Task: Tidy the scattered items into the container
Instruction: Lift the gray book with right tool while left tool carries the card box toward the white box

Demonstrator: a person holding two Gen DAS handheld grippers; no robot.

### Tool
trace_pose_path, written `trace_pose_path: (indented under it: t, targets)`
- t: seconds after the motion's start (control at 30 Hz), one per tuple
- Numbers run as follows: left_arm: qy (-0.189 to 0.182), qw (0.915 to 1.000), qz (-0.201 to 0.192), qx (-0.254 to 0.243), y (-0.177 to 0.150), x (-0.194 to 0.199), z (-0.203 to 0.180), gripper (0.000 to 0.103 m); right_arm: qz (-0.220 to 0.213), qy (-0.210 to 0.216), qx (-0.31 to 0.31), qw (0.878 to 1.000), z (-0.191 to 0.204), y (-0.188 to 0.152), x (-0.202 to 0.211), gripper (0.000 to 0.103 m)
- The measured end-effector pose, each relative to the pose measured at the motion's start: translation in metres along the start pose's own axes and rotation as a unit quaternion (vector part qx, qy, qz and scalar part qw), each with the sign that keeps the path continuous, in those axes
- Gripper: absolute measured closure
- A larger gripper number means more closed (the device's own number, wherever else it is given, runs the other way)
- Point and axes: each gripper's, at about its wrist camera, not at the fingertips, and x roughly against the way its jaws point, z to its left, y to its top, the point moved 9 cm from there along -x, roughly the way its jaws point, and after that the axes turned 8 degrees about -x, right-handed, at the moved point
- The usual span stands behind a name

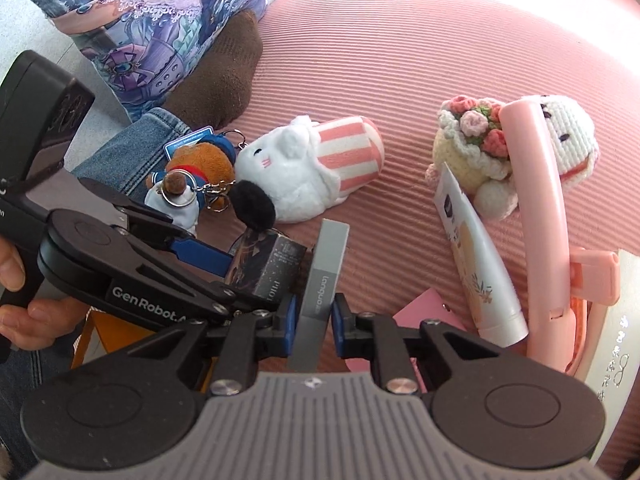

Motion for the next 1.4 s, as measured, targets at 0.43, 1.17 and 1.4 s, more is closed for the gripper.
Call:
trace_pose_path:
  t: [0.43, 1.17, 1.4]
  targets:
    - [-0.007, 0.9972, -0.074, 0.006, -0.004, 0.045, -0.020, 0.033, -0.084, -0.030, -0.025, 0.996, 0.019, -0.006, 0.051, 0.087]
    - [0.071, 0.9547, -0.276, -0.086, -0.081, 0.135, -0.110, 0.033, -0.212, -0.012, -0.094, 0.973, 0.060, -0.082, 0.176, 0.087]
    - [0.080, 0.9549, -0.273, -0.085, -0.107, 0.118, -0.111, 0.033, -0.187, -0.026, -0.123, 0.974, 0.057, -0.119, 0.158, 0.087]
